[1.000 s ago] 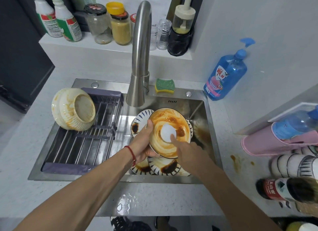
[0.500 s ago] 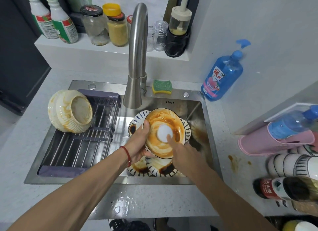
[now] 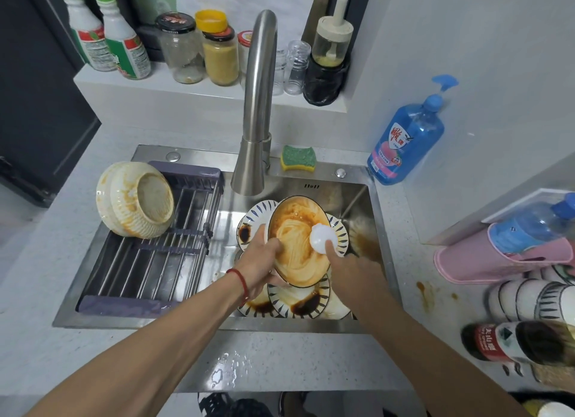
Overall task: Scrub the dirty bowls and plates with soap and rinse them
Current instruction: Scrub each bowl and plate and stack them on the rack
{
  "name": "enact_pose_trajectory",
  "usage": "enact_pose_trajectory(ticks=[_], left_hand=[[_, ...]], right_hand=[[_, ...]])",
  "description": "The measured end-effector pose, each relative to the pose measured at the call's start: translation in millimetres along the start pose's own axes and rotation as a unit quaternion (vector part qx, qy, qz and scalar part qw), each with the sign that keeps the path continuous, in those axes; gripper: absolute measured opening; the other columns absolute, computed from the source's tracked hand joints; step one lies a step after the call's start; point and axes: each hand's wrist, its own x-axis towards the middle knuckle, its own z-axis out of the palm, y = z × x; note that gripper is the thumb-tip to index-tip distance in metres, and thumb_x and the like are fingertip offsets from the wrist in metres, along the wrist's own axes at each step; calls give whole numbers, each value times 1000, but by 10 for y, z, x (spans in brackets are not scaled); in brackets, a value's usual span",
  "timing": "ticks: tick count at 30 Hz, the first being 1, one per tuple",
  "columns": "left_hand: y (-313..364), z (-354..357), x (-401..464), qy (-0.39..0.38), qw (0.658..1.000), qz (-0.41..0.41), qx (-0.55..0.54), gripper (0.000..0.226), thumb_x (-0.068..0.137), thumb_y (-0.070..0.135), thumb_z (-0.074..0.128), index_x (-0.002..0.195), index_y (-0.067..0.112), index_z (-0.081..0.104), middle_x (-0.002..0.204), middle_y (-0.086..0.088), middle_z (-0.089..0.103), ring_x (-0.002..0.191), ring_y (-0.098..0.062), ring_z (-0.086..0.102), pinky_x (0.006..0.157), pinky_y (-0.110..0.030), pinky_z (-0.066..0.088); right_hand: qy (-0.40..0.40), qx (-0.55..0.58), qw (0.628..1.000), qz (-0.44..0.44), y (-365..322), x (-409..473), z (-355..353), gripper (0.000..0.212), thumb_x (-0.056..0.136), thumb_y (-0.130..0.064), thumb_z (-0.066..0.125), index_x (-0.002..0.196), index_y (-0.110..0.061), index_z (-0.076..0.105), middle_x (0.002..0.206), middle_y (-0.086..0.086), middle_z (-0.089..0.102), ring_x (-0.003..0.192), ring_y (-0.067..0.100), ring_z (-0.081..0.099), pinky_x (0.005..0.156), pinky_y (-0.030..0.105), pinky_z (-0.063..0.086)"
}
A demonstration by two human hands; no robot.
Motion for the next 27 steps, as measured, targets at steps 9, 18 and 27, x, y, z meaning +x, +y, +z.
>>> enact_pose_trajectory(ticks=[9,18,27], left_hand=[[62,-80,-103,-134,984,-79,-83,40,105,1,37,141,14,47,129,-21,68,105,-47,72,80,-66,59],[68,-152,-147,-186,967,-96,-143,37,109,11,46,146,10,44,136,-27,63,116,-51,66,85,-66,56],[-50,-236,55,-117,967,-86,-211,92,79,81,39,146,19,50,132,-20,69,118,-42,68,86,-70,55]], right_hand=[[7,139,985,-98,-342,295,-298,70,101,-12,39,162,-33,12,74,2,50,65,21,47,56,36,36],[20,89,991,-99,-224,220,-440,73,101,-14,43,161,-36,10,82,1,54,71,19,52,60,36,43],[-62,48,975,-208,-325,-104,-468,61,106,-18,40,160,-36,16,82,-1,46,65,13,37,52,32,27]])
